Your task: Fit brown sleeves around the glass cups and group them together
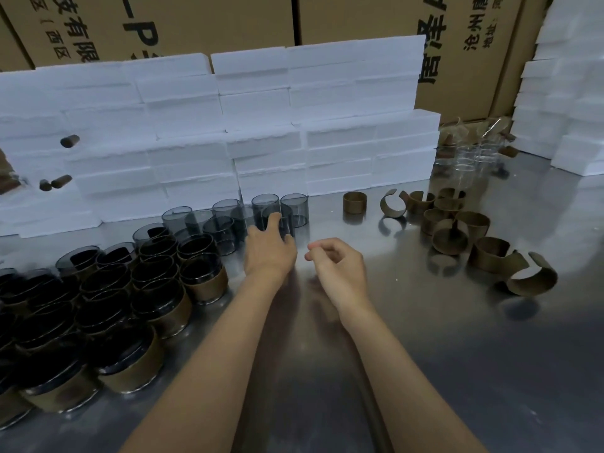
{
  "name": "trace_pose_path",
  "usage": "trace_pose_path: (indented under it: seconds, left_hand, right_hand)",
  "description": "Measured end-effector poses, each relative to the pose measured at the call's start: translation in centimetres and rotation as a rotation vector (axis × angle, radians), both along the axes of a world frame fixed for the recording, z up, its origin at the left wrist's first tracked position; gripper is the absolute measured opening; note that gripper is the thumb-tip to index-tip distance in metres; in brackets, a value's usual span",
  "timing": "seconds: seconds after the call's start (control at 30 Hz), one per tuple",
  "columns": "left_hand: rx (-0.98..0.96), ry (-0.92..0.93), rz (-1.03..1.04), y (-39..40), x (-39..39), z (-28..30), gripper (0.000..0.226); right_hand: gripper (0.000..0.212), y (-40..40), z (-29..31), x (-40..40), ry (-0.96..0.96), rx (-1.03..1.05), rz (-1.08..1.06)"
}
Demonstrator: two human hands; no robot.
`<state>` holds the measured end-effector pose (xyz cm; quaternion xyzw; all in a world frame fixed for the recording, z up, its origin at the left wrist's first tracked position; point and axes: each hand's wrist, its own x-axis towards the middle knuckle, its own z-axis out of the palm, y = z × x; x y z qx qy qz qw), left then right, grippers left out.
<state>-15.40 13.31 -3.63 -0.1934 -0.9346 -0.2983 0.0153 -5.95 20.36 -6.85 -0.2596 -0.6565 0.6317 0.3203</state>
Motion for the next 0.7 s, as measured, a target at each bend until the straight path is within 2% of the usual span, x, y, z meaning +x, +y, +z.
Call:
trace_pose_path:
  seconds: [0.17, 0.23, 0.33, 0.43, 0.57, 0.7]
  left_hand:
    - [-0.001, 0.137, 0.028, 0.0, 1.8, 0.0, 0.029]
    - [0.118, 0.135, -0.024, -0.5, 2.9, -0.4, 0.021]
    - [0.435, 0.02, -0.075, -1.4, 4.4, -0.2, 0.009]
    - [0.738, -0.098, -0.036, -2.6, 6.0, 1.0, 0.023]
    - [0.976, -0.363, 0.041, -4.2, 7.5, 1.9, 0.044]
    - [1.167, -0.6, -0.023, -5.0, 7.8, 1.1, 0.043]
  right_hand:
    - [0.014, 0.1, 0.2, 0.1, 0.007, -0.018, 0.002]
    - [0.013, 0.2, 0.3, 0.1, 0.013, -0.031, -0.001]
    - [0.006, 0.1, 0.6, 0.2, 0.044, -0.05, 0.002]
    - [0.031, -0.3, 1.2, 0.7, 0.042, -0.101, 0.061]
    - [0.041, -0.7, 2.3, 1.6, 0.015, -0.118, 0.188]
    - [0.063, -0.8, 2.6, 2.1, -0.018, -0.085, 0.348]
